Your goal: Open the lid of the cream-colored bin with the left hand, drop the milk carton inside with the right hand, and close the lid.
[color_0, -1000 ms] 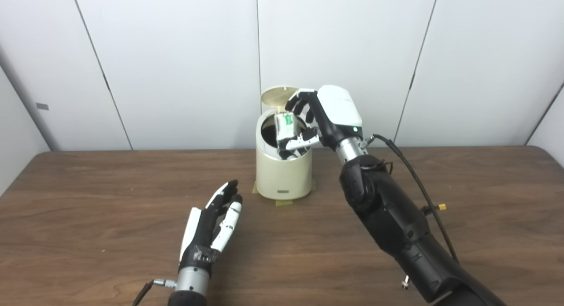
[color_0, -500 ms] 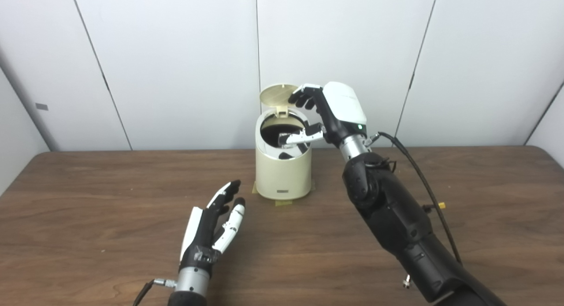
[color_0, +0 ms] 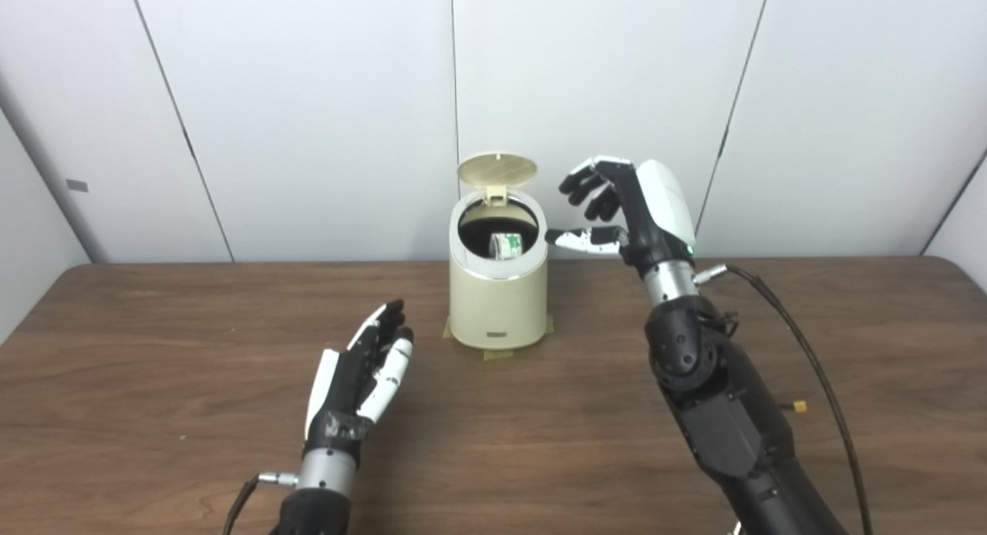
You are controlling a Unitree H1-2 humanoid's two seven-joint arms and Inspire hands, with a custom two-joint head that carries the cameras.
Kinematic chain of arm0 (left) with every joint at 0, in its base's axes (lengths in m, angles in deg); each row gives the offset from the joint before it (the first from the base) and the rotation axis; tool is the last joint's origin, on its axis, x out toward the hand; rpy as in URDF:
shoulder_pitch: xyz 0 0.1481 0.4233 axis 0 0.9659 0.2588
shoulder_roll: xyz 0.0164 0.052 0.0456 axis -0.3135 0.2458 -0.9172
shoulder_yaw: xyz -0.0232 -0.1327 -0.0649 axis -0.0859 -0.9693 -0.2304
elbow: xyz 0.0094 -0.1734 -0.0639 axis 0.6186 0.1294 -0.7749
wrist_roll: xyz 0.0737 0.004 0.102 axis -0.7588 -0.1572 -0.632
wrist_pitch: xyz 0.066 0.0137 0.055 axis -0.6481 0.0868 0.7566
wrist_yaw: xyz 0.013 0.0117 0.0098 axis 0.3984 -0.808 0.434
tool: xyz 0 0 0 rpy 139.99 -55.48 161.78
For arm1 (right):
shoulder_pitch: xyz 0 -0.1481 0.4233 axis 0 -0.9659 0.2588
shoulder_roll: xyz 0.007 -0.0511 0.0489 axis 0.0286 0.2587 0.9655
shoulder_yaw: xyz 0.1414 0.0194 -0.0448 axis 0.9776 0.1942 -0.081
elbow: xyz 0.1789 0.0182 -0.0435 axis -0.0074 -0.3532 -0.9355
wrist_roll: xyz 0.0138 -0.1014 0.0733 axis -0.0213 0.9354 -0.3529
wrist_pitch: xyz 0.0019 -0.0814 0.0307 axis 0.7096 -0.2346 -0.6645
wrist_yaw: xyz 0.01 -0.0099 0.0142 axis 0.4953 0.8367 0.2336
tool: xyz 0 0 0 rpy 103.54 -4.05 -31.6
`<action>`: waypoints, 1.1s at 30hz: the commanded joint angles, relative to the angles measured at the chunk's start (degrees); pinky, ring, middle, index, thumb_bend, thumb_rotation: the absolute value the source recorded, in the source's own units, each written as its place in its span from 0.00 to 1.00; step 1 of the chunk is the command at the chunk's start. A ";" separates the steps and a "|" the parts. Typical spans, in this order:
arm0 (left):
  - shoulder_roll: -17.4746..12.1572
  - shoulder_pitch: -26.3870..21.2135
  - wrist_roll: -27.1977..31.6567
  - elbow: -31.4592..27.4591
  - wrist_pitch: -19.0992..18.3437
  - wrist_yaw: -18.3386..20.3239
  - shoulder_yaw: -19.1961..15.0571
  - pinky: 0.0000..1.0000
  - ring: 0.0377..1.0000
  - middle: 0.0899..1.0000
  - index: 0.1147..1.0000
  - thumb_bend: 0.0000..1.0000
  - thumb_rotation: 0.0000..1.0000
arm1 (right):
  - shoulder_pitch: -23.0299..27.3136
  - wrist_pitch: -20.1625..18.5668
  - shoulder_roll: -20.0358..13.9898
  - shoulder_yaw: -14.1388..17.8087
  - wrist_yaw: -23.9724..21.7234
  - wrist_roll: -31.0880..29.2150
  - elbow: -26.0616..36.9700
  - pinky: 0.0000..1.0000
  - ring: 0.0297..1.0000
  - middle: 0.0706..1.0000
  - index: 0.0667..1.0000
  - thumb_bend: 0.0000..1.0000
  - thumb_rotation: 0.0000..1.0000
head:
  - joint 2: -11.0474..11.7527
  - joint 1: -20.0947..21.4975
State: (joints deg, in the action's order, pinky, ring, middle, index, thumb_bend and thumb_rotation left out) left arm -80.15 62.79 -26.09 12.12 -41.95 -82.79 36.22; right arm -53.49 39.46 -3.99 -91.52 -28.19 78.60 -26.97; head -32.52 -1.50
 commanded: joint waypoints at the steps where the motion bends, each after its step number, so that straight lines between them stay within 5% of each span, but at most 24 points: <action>1: -1.07 -5.00 0.78 -0.80 0.27 1.00 -0.23 0.84 0.87 0.87 0.89 0.29 0.71 | 0.69 -0.10 0.87 2.50 0.28 -3.87 2.98 0.38 0.39 0.45 0.46 0.52 0.00 | 0.05 -0.08; 5: -5.34 -10.28 3.11 -0.29 -1.52 5.40 -0.40 0.86 0.86 0.84 0.86 0.25 0.68 | -3.56 -3.50 3.65 7.68 -1.26 -11.93 5.66 0.38 0.39 0.42 0.52 0.51 0.00 | 0.16 -0.36; 9: -8.66 -16.14 5.72 0.83 -2.94 8.95 -0.79 0.84 0.86 0.85 0.85 0.34 0.64 | -9.08 -7.80 5.90 10.02 -4.15 -18.22 11.18 0.41 0.47 0.43 0.51 0.51 0.01 | 0.16 -0.66; 11: -10.00 -19.42 6.35 1.35 -4.45 10.26 -0.76 0.84 0.85 0.85 0.84 0.36 0.65 | -12.04 -9.23 6.96 10.92 -6.45 -22.66 14.32 0.51 0.58 0.57 0.47 0.50 0.12 | 0.25 -0.79; 14: -11.33 -23.91 7.84 2.60 -7.08 12.01 -0.88 0.84 0.85 0.84 0.85 0.39 0.70 | -15.83 -11.06 7.40 10.26 -8.89 -25.29 17.69 0.66 0.74 0.74 0.46 0.50 0.16 | 0.41 -1.24; 16: -12.11 -27.04 8.54 3.90 -8.94 13.31 -0.70 0.84 0.84 0.84 0.85 0.40 0.73 | -18.43 -10.66 7.42 9.28 -10.37 -26.31 19.27 0.73 0.82 0.83 0.70 0.56 0.37 | 0.50 -1.39; 20: -13.70 -31.87 8.57 7.83 -8.44 15.08 0.15 0.85 0.86 0.86 0.87 0.41 0.83 | -22.60 -9.35 7.89 8.87 -13.26 -30.57 20.97 0.76 0.86 0.91 0.90 0.56 0.58 | 0.60 -1.62; 27: -15.29 -37.51 7.47 13.80 -6.42 16.04 1.67 0.85 0.87 0.87 0.89 0.36 0.97 | -26.46 -6.59 7.45 7.23 -15.58 -32.80 20.46 0.77 0.88 0.94 0.95 0.60 0.62 | 0.78 -1.92; 33: -15.38 -40.86 5.48 16.41 -6.72 16.10 3.74 0.84 0.88 0.86 0.87 0.33 0.99 | -27.91 -2.13 7.67 6.62 -16.55 -34.59 16.90 0.78 0.88 0.94 0.96 0.59 0.64 | 1.26 -1.43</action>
State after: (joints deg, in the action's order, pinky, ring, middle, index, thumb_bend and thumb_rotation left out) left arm -94.94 26.80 -19.90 28.67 -50.29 -66.68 39.91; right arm -82.10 36.07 3.33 -84.21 -43.12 44.83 -9.83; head -31.20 -2.90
